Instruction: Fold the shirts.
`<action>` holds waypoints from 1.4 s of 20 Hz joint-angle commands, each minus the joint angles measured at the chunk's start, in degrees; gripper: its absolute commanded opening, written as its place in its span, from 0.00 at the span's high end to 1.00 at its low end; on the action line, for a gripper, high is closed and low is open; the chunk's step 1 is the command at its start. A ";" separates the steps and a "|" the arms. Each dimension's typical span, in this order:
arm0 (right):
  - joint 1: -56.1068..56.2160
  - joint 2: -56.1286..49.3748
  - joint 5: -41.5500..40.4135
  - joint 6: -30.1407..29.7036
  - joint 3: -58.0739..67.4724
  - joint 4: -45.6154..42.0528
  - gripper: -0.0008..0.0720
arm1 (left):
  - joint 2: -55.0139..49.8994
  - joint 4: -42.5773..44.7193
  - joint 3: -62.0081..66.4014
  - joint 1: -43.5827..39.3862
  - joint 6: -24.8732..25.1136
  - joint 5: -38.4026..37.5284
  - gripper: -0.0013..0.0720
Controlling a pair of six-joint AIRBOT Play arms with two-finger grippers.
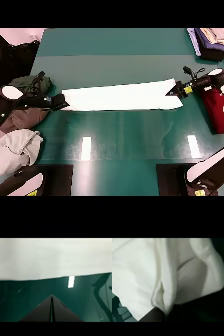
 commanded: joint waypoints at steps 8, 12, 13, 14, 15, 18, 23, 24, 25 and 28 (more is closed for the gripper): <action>7.37 19.91 -1.84 2.36 0.11 9.46 0.97 | -27.47 -0.11 34.16 -21.94 -2.10 5.70 0.95; 14.12 24.87 -5.40 4.42 0.11 14.86 0.97 | -42.71 -0.13 46.75 -27.47 -2.91 1.46 0.95; 16.09 25.57 -6.25 4.96 0.11 14.84 0.97 | -45.22 -0.13 48.30 -28.22 -4.04 0.98 0.95; 17.84 26.03 -6.75 5.25 0.11 14.84 0.97 | -47.23 -0.15 49.29 -28.79 -4.85 0.79 0.95; 19.61 26.38 -6.93 5.35 0.13 14.84 0.97 | -48.43 -0.17 49.70 -28.87 -4.87 0.37 0.95; 23.43 26.14 -6.45 6.71 2.12 14.62 0.97 | -49.09 2.34 49.83 -28.68 -4.83 -1.29 0.94; 28.50 23.47 -5.92 9.55 10.86 11.63 0.97 | -47.60 2.91 51.45 -27.02 -4.66 -3.08 0.94; 29.62 22.91 -5.77 10.49 12.02 9.49 0.97 | -46.53 3.89 52.24 -26.36 -4.63 -3.85 0.94; 30.80 22.40 -5.64 10.86 12.85 8.13 0.97 | -45.42 5.05 53.09 -25.46 -4.63 -4.98 0.94; 34.49 20.24 -6.16 11.19 15.91 7.80 0.97 | -40.59 10.97 55.87 -21.18 -4.66 -9.62 0.94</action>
